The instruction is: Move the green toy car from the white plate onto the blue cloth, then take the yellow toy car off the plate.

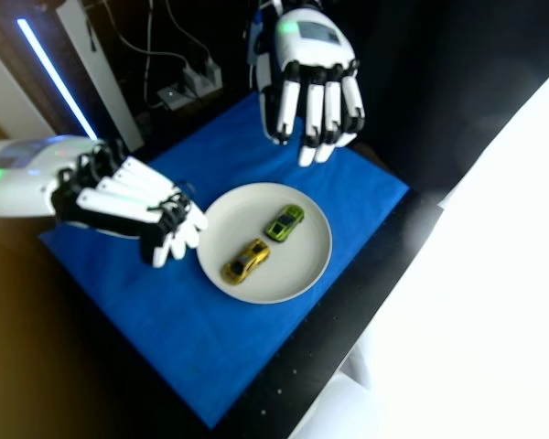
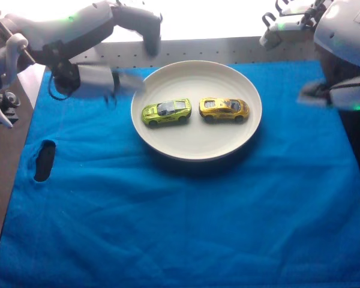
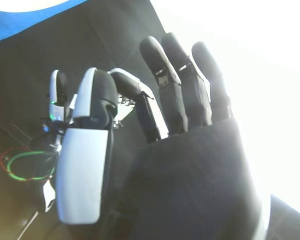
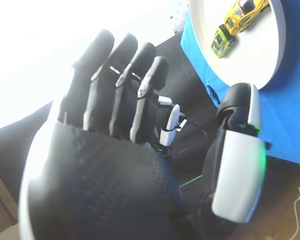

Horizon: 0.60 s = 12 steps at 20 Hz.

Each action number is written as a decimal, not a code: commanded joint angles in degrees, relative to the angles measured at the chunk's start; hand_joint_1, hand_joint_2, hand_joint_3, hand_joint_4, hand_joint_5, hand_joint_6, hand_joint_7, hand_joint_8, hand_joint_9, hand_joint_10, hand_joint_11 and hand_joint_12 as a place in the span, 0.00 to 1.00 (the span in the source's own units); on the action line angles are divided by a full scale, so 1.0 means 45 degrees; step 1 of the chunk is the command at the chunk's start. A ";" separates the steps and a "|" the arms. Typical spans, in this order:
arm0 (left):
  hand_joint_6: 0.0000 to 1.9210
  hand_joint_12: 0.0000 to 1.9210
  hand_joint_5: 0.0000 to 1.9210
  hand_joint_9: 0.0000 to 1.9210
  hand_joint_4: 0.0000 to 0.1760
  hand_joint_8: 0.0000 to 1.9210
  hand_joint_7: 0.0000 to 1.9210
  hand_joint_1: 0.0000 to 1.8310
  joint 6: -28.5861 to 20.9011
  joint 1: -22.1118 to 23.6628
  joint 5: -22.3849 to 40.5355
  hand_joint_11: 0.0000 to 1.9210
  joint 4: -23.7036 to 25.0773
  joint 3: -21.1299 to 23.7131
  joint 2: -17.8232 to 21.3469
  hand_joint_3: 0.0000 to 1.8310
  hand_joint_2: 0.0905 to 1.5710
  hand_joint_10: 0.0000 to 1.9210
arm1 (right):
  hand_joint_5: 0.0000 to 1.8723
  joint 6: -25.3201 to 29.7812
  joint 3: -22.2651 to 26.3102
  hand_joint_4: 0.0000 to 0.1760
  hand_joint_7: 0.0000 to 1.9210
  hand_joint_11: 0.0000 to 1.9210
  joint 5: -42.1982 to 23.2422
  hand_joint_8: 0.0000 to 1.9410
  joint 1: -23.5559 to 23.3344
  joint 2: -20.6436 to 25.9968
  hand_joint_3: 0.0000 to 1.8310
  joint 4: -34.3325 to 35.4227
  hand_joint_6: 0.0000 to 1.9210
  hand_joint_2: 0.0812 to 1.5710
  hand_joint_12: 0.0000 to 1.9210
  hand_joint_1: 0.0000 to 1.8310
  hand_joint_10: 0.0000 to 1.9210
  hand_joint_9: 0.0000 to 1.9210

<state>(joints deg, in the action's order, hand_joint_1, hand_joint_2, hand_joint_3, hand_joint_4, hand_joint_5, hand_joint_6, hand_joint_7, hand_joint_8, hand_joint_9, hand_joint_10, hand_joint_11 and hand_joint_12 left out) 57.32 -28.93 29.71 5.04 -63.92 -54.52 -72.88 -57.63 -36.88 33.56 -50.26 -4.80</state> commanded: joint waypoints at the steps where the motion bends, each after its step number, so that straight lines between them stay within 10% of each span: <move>1: 0.17 0.88 0.23 0.10 0.18 0.11 0.26 0.48 0.0014 0.0053 0.1549 0.00 -0.0193 -0.0043 -0.0024 0.00 0.65 0.49 | 0.34 -0.0076 -0.0013 0.00 0.31 0.18 -0.1475 0.50 -0.0221 0.0015 0.05 0.0144 0.37 0.58 0.90 0.66 0.65 0.26; 4: 0.12 0.90 0.26 0.13 0.10 0.09 0.30 0.48 0.0015 -0.0010 0.1529 0.00 -0.0296 -0.0090 -0.0075 0.00 0.66 0.52 | 0.33 -0.0076 -0.0011 0.00 0.32 0.21 -0.1482 0.51 -0.0221 0.0006 0.03 0.0193 0.43 0.60 0.90 0.66 0.65 0.27; 10: 0.06 0.91 0.28 0.08 0.25 0.08 0.27 0.41 0.0019 0.0667 0.0254 0.00 -0.0223 -0.1246 -0.1291 0.00 0.62 0.59 | 0.33 -0.0076 -0.0064 0.00 0.33 0.24 -0.1485 0.59 -0.0217 -0.0080 0.01 0.0310 0.45 0.62 0.96 0.67 0.74 0.28; 12: 0.06 0.88 0.30 0.13 0.03 0.08 0.31 0.40 0.0020 0.0979 -0.0257 0.00 -0.0054 -0.1641 -0.1762 0.00 0.60 0.52 | 0.33 -0.0076 -0.0085 0.00 0.33 0.26 -0.1485 0.61 -0.0217 -0.0132 0.01 0.0317 0.46 0.61 0.96 0.68 0.76 0.29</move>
<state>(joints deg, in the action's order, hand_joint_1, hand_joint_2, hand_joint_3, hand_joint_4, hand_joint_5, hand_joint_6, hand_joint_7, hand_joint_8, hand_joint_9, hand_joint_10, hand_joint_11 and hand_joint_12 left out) 57.41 -25.06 23.16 5.02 -71.68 -62.87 -72.88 -57.87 -36.73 33.56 -50.92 -3.64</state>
